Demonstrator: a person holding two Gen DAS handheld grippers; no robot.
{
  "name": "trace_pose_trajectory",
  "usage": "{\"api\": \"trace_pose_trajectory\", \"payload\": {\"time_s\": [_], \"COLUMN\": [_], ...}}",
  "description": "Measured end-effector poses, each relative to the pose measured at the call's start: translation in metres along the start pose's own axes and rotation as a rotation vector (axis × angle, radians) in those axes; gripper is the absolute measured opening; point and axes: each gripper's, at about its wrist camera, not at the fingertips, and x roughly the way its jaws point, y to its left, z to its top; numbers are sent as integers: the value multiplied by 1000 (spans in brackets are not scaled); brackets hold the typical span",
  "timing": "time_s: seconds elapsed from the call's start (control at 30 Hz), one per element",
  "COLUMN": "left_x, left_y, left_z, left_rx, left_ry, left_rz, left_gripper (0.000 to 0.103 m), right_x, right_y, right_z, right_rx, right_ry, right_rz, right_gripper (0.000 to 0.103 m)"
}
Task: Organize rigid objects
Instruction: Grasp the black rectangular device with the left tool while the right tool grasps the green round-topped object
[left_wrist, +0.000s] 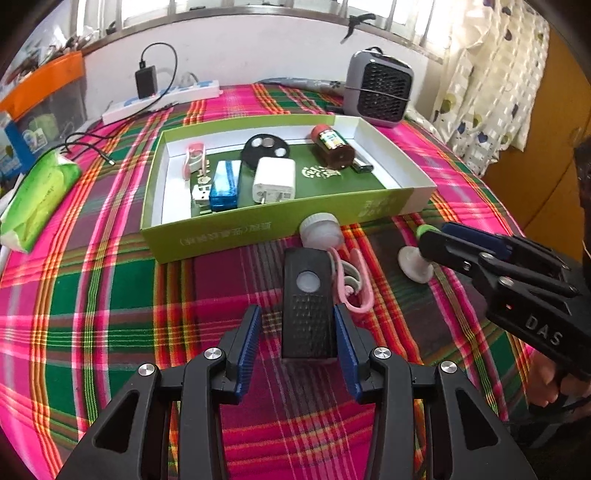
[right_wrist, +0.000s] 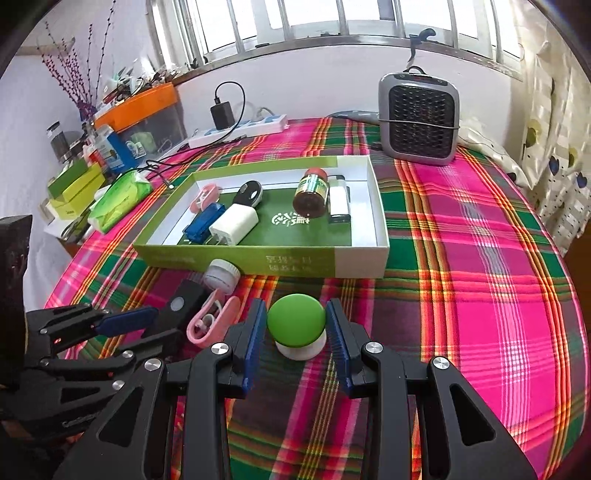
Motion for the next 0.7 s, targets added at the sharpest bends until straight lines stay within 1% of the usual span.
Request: {"api": "trace_pose_trajectory", "payload": {"time_s": [0.13,0.27,0.7], "left_x": [4,8,12], "left_y": [-2,-1,2], "left_z": [5,9,14], "left_rx": [23,21,3], "left_ry": [-4,-9,-23], "left_rz": [20,30,22], "left_gripper": [39,39,38], "right_x": [0,0,1], "right_y": [-2,-5,-6], "right_z": [-1,-1,-1], "right_rx": [4,9,8], "right_ry": [1,2,1], "right_rz": [3,3,6], "right_gripper": [35,35,35]}}
